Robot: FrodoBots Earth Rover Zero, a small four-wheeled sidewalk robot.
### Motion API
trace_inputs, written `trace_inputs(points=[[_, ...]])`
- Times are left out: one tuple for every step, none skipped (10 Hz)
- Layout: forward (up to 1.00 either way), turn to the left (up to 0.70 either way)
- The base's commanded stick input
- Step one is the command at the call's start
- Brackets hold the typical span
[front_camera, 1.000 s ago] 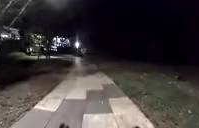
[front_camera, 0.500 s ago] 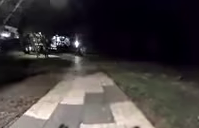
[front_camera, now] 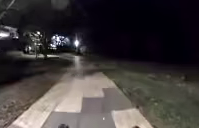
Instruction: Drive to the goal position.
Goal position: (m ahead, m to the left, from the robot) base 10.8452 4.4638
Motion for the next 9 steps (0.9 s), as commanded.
trace_inputs(points=[[0.45,0.00],[0.45,0.14],[0.45,0.27],[0.45,0.27],[0.45,0.27],[0.45,0.27],[0.45,0.27],[0.45,0.27],[0.45,0.27]])
